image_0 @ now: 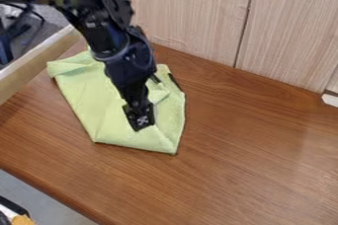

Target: Unfold the cloth from center to bottom right

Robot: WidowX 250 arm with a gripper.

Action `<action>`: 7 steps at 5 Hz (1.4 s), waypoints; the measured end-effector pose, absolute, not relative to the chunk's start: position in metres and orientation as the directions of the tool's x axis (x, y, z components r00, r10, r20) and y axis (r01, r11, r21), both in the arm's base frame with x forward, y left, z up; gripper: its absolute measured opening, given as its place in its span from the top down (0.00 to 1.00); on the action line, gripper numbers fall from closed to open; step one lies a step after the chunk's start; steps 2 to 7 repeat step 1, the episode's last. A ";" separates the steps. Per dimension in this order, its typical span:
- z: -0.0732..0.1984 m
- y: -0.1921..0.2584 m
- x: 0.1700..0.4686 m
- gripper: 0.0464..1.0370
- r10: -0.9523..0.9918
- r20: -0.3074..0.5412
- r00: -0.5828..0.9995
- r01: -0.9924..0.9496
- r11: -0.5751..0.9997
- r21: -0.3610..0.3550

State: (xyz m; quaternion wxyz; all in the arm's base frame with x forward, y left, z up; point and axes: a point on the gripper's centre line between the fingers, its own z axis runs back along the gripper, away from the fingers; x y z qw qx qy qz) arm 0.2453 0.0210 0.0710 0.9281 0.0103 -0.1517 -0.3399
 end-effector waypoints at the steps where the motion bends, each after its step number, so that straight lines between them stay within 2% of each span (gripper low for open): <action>1: 0.072 0.021 0.245 0.04 -0.631 0.276 0.725 0.624 0.772 0.122; 7: 0.072 0.021 0.245 0.04 -0.631 0.276 0.725 0.624 0.772 0.122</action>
